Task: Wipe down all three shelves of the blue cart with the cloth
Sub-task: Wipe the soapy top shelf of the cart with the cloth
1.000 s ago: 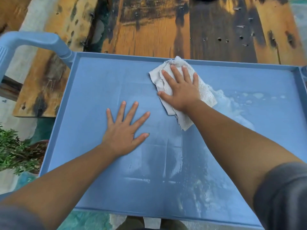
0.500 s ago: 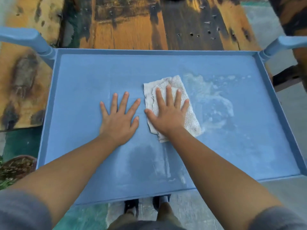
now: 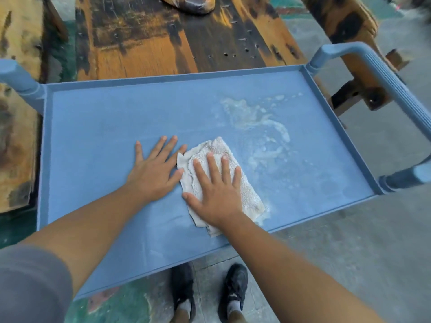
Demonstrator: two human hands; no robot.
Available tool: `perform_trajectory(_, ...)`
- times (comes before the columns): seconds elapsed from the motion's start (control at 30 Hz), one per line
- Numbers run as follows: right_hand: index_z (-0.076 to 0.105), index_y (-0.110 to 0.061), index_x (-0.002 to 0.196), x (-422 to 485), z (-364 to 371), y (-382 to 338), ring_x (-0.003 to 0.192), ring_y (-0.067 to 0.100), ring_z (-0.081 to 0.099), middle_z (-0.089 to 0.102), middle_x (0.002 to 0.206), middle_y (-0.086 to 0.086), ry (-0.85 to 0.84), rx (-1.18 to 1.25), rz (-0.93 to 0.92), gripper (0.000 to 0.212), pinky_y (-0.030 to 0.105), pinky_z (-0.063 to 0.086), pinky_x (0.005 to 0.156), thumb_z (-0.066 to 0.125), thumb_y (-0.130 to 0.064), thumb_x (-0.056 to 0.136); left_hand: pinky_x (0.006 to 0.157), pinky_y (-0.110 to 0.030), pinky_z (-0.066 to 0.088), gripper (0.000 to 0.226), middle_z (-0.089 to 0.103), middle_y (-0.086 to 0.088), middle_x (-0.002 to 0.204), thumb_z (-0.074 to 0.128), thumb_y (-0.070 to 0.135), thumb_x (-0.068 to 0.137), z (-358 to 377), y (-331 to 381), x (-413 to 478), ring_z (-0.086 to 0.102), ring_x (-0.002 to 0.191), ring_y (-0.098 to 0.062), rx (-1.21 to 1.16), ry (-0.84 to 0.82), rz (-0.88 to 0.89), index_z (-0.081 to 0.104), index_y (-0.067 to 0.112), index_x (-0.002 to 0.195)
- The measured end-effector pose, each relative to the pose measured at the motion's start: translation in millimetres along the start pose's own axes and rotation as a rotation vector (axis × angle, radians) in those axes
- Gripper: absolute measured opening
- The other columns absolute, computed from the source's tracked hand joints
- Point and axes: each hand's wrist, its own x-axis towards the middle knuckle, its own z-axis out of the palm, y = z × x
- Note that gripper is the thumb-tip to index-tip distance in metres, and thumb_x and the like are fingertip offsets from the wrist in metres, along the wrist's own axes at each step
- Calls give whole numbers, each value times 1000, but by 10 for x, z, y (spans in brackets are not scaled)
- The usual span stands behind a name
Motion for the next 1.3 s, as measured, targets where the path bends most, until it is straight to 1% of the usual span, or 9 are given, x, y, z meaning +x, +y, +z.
perform_trajectory(0.1,-4,-40,158,-118,-8,74,152,34,-19,-14,168,-2,1,4,-22,85,62,-13,117,19,-80,86,113,-72,1,63,-5,12,167,7,63,95,-12,0,-8,-9,153,-12,5,-1,63,-2,45,154)
perform_trajectory(0.17,-6,-40,158,-192,-17,178,152,33,-20,-16,168,-3,-8,-14,-65,86,62,-13,117,20,-80,86,113,-72,2,62,-7,13,167,4,69,93,-20,40,-13,-9,153,-12,2,5,28,-4,50,152)
perform_trajectory(0.33,-6,-37,159,-246,-93,419,152,30,-21,-19,167,-5,-39,-38,-128,89,60,-13,118,22,-81,87,110,-73,-4,72,-9,11,166,9,83,86,-31,373,28,-12,153,-20,-88,-14,-296,0,53,151)
perform_trajectory(0.53,1,-38,159,-317,-142,764,153,30,-16,-10,168,-5,-18,-34,-208,89,60,-9,120,21,-83,85,111,-74,-4,63,-6,4,167,12,63,96,-15,654,98,-12,153,-24,-141,15,-472,4,44,155)
perform_trajectory(0.67,5,-40,159,-306,-174,1015,154,29,-14,-6,169,-6,-12,-42,-305,87,58,-8,121,27,-82,86,110,-75,-4,63,-6,5,167,17,66,95,-23,654,123,-12,153,-23,-149,18,-527,5,47,154)
perform_trajectory(0.8,5,-42,158,-210,-182,1121,154,29,-12,-6,169,-6,-18,-58,-350,86,57,-11,121,25,-84,85,105,-81,-3,62,-8,6,167,19,61,96,-59,752,246,-14,152,-25,-190,-2,-626,3,47,153)
perform_trajectory(0.93,5,-43,158,11,-169,1144,154,25,-12,-6,169,-7,-12,-31,-379,82,55,-12,121,24,-80,87,106,-80,-2,60,-5,4,167,15,55,98,6,738,252,-11,152,-28,-152,23,-571,-1,44,155)
perform_trajectory(1.07,2,-46,157,497,-261,1086,153,22,-19,-12,168,-11,-11,11,-299,82,56,-10,121,22,-80,85,108,-77,1,60,-3,7,167,10,55,98,49,728,210,-8,153,-27,-121,44,-538,-1,42,155)
perform_trajectory(1.3,-4,-50,155,1435,-388,1027,154,24,-16,-13,168,-12,-6,-4,-189,83,57,-11,120,18,-84,83,110,-76,2,62,-9,8,167,7,54,96,60,714,239,-10,153,-27,-63,15,-409,-4,41,156)
